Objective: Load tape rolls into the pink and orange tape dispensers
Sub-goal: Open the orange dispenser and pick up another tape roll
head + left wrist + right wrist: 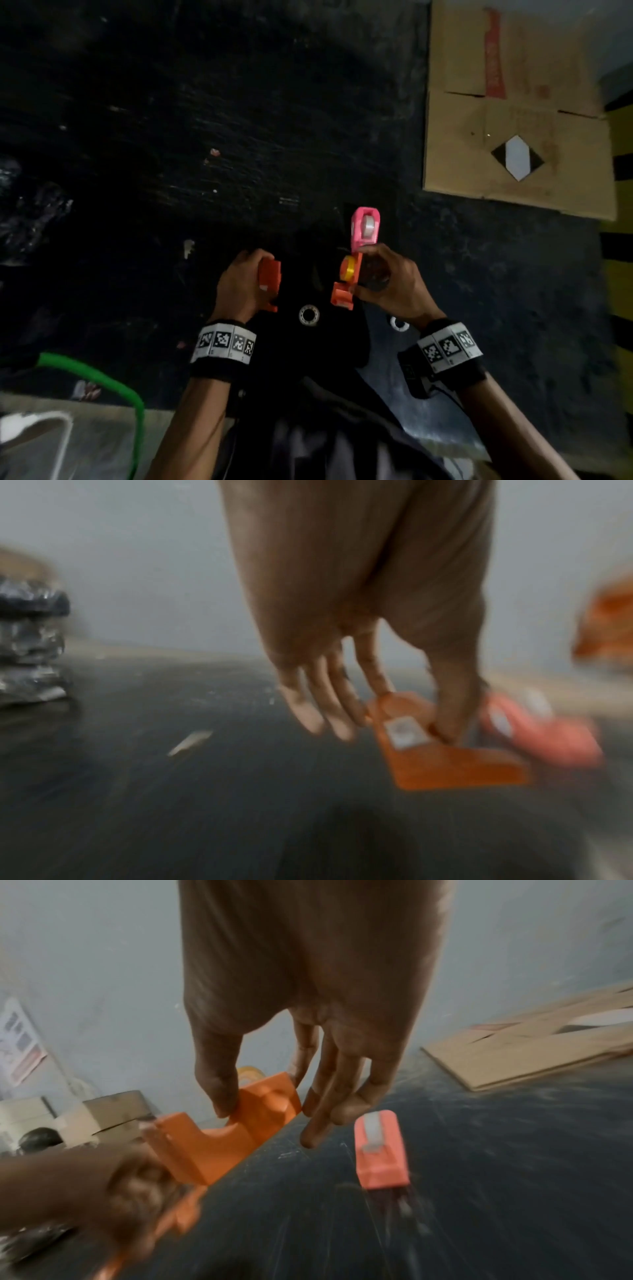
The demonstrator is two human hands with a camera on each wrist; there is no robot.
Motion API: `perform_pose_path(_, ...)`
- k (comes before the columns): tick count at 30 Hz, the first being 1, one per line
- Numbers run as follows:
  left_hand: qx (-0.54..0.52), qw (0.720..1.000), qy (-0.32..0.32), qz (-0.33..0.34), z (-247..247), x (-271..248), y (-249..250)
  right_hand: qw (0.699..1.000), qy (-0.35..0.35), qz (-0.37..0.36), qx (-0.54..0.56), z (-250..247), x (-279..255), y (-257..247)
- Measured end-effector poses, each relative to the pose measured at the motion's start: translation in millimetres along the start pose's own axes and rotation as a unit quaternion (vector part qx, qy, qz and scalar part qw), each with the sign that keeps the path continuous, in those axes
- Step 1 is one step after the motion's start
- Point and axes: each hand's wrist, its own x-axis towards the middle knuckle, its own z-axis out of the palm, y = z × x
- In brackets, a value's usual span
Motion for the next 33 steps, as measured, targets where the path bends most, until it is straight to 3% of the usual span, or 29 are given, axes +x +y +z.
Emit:
perform_pose_path(2,0.046,0.999,0.006,-0.025,10,-17,-7,1.0,0.005,0.006,0.013,3,-19,2)
perform_pose_path(8,0.034,0.999,0.004,-0.042,23,-39,-20,0.999,0.028,-0.007,0.021,8,-48,6)
perform_pose_path(12,0.049,0.997,0.053,-0.017,19,-41,-12,0.999,0.029,-0.015,0.018,4,-52,1)
perform_pose_path(15,-0.024,0.997,0.072,0.019,11,-40,13,1.0,0.022,-0.013,0.016,1,-51,-6)
perform_pose_path(19,-0.19,0.979,-0.045,0.056,2,-49,65,1.0,0.009,-0.019,0.024,-3,-47,-15)
perform_pose_path(22,-0.233,0.961,-0.116,0.088,3,-55,92,0.999,0.004,-0.039,0.027,-2,-46,-20)
perform_pose_path(28,-0.257,0.955,-0.121,0.081,2,-62,90,0.999,0.002,-0.041,0.017,2,-53,-17)
perform_pose_path(31,-0.16,0.982,-0.075,0.071,3,-64,70,0.999,0.009,-0.034,0.005,0,-57,-10)
perform_pose_path(33,0.031,0.996,-0.066,0.057,6,-66,56,1.0,0.013,-0.024,-0.001,-1,-61,-5)
